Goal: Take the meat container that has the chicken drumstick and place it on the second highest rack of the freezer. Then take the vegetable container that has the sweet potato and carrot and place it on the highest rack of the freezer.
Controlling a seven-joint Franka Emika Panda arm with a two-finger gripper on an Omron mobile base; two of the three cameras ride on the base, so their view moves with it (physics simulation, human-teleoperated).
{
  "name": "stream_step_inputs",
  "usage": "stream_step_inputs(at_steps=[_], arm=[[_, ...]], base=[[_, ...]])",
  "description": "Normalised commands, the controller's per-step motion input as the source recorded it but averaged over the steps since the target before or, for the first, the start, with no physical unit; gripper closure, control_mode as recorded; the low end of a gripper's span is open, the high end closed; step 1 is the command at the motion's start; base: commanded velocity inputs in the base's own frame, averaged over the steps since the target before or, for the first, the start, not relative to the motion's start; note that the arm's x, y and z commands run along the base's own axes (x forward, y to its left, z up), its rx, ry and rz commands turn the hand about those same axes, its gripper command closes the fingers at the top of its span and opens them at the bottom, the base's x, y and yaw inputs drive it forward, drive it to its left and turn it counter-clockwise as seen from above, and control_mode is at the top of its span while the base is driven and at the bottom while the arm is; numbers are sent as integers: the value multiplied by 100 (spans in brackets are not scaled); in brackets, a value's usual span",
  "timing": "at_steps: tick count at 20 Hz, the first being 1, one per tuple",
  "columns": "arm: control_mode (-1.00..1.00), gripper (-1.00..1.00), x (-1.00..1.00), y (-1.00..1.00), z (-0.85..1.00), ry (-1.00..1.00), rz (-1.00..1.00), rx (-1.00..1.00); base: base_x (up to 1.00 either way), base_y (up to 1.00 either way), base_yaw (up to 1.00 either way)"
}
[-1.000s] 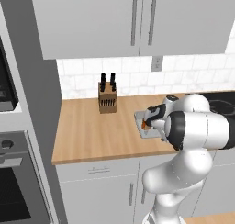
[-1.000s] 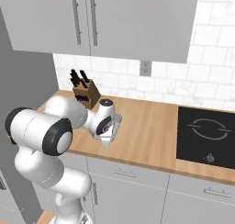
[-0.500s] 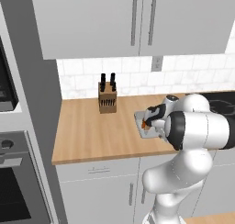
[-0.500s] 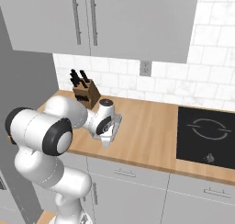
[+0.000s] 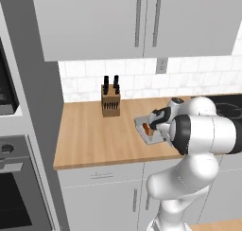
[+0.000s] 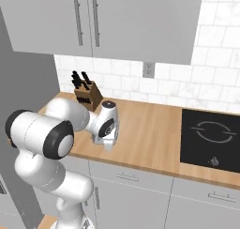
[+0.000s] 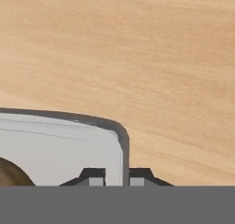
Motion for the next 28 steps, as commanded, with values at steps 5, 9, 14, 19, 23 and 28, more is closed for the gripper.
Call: stream_step_inputs(at_steps=[5, 9, 14, 19, 23, 28], arm=[[-100, 100, 1, 0, 46, 7, 0, 0], [-100, 100, -8, 1, 71, 4, 0, 0], [-100, 100, -23, 12, 71, 0, -1, 0], [-100, 100, -57, 5, 57, 0, -5, 0], [-100, 100, -74, 0, 56, 0, -12, 0], [-100, 100, -76, 3, 54, 0, -18, 0]], base=[[0, 0, 0], [0, 0, 0], [0, 0, 0], [0, 0, 0], [0, 0, 0], [0, 0, 0]])
